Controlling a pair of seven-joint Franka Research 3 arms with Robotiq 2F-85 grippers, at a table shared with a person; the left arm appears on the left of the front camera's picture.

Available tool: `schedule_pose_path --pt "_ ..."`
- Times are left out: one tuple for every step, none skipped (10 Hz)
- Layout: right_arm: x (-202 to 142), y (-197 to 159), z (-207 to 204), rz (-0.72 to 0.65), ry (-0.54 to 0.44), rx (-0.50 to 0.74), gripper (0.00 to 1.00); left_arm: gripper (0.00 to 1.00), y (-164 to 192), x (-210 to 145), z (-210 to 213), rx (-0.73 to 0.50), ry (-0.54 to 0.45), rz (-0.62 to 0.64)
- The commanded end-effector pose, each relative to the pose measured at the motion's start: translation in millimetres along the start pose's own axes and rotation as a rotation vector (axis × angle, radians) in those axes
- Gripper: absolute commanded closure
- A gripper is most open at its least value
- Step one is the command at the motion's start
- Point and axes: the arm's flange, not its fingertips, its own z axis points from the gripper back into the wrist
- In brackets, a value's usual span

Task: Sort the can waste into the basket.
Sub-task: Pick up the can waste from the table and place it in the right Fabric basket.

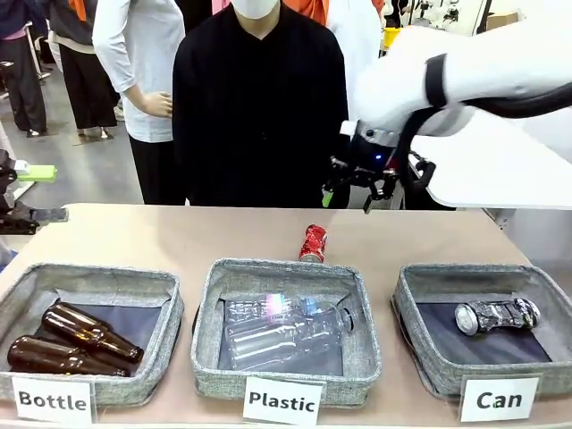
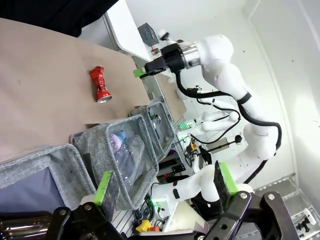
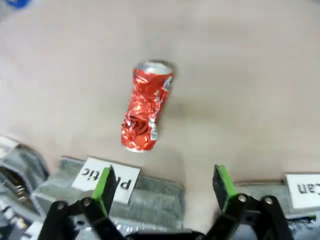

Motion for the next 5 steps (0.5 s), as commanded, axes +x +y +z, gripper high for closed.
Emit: schedule_pose_path --pt "38 43 -7 0.012 0.1 -0.022 0.0 0.0 -4 0 3 -0.006 0.007 0.008" --pt "42 50 -29 -0.02 0.12 -0.045 0.0 0.0 -4 0 3 -0.006 0.007 0.008" --pt "42 53 -37 -0.045 0.123 -0.05 0.0 0.0 -4 0 3 -0.006 0.007 0.008" --pt "39 57 -50 -0.089 0.11 -0.116 0.0 0.0 -4 0 3 -0.006 0.007 0.008" --pt "34 61 -62 -0.082 0.14 -0.167 0.0 0.0 -4 0 3 -0.006 0.007 0.008"
